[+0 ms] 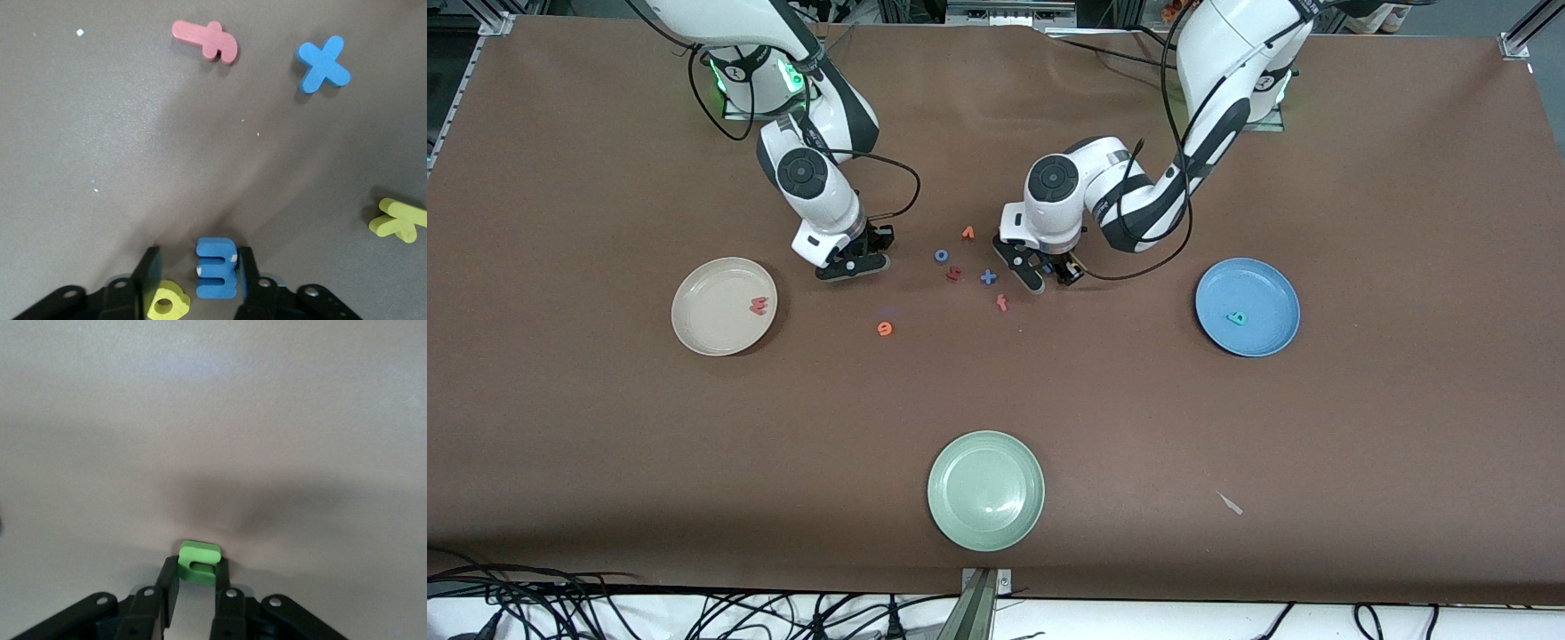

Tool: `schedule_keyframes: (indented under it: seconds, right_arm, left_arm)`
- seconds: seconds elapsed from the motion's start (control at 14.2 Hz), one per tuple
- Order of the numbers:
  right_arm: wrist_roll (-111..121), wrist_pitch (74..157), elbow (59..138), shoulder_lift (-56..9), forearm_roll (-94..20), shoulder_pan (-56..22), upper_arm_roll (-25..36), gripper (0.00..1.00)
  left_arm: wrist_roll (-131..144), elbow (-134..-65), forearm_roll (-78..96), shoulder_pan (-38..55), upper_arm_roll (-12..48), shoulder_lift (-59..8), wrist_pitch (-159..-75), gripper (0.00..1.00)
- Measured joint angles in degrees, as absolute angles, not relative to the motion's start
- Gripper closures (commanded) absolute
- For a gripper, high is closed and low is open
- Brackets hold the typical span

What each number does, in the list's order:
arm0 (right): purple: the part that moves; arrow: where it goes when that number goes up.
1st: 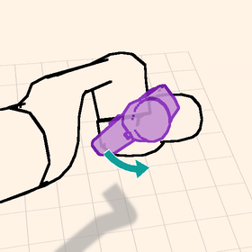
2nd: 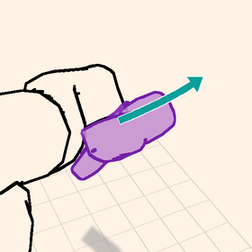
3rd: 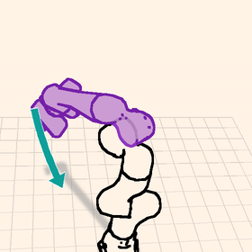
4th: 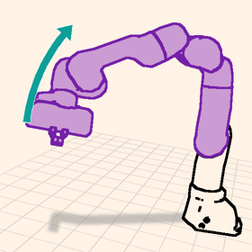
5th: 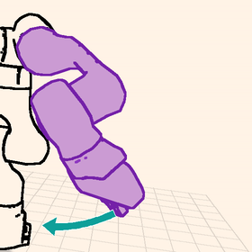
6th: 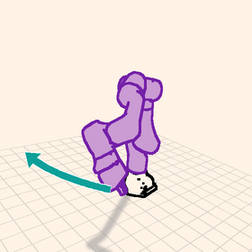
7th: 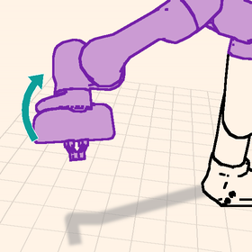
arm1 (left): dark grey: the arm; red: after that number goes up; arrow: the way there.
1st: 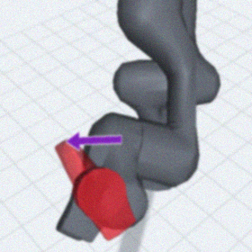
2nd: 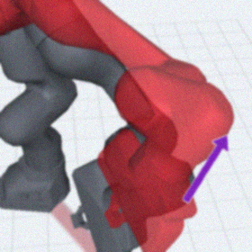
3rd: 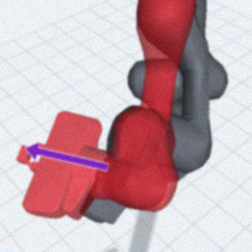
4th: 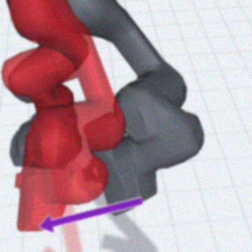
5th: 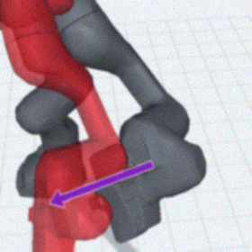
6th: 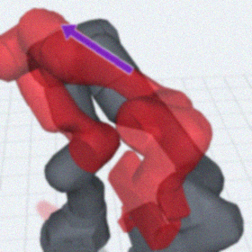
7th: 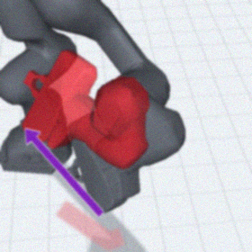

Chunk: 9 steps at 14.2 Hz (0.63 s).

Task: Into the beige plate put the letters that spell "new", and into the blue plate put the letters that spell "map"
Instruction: 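Drop green u on the white plate while the left gripper drops blue m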

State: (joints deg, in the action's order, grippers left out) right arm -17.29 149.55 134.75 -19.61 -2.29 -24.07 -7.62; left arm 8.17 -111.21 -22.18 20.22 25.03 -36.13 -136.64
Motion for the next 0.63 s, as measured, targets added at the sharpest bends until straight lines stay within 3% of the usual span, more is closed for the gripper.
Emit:
schedule_keyframes:
  seconds: [0.07, 0.14, 0.42, 0.63]
  right_arm:
    - [-16.89, 147.12, 133.56, -19.26, -2.03, -24.07, -6.82, 0.80]
    - [-15.67, 144.22, 132.10, -18.71, -1.81, -24.07, -5.66, 0.80]
    - [-5.23, 133.47, 126.24, -16.72, -1.47, -23.90, 1.27, 0.80]
    - [1.73, 132.23, 124.76, -16.78, 1.60, -23.69, 6.47, 0.80]
  left_arm:
    - [8.25, -111.18, -22.19, 20.23, 25.04, -36.12, -136.64, 0.95]
    - [8.47, -111.13, -22.19, 20.23, 25.04, -36.06, -136.63, 0.99]
    - [8.84, -110.91, -22.19, 20.07, 25.03, -35.93, -136.61, 1.00]
    - [9.08, -109.03, -22.02, 19.66, 25.23, -34.71, -133.89, 1.00]
